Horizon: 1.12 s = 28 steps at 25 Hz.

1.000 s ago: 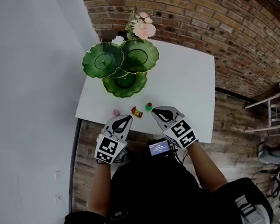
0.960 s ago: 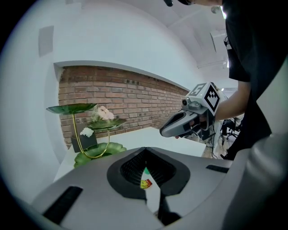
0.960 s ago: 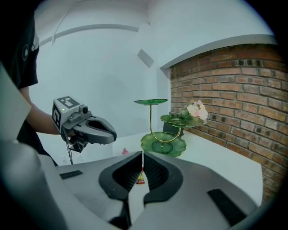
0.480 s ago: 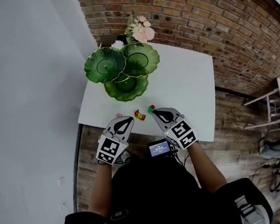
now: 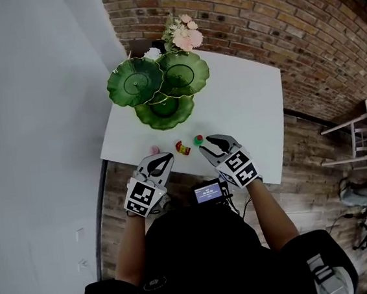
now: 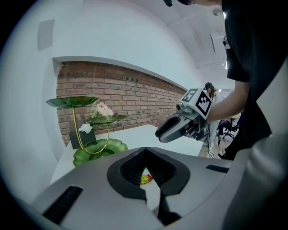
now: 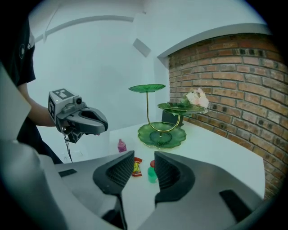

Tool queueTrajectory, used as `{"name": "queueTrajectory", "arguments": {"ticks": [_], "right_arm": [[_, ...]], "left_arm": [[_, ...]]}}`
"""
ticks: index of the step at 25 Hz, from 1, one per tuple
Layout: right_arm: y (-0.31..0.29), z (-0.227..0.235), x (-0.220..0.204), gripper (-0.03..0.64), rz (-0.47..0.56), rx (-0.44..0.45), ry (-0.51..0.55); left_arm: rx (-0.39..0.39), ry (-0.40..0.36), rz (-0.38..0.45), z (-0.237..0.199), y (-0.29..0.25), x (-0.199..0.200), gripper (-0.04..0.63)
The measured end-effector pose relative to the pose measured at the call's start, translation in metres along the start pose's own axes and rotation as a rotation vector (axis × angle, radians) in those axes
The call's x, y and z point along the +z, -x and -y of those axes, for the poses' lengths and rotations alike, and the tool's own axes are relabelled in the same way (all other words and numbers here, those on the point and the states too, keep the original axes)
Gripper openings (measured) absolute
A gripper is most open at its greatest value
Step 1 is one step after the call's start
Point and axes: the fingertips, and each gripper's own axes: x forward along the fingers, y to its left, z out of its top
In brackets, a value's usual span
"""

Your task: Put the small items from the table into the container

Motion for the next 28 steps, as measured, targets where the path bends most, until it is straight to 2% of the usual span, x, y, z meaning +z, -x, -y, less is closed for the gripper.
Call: {"name": "queueTrajectory", "arguments": {"ticks": [8, 16, 28], "right_arm": [[-0.036, 0.015, -0.036, 0.186, -0.103, 0.033, 0.010], [-0.070, 0.023, -0.065, 0.187, -0.171, 0.046, 0.004], [-0.082, 0.024, -0.072, 0.179, -0.209, 0.033, 0.021]], "left_arm": [[0.031, 0.032, -0.051, -0.001, 0.006, -0.017, 0.011], [0.056, 0.069, -0.094, 0.002, 0.012, -0.036, 0.011], [0.084, 0.090, -0.105, -0.006, 0.018, -0.044, 0.011]]}}
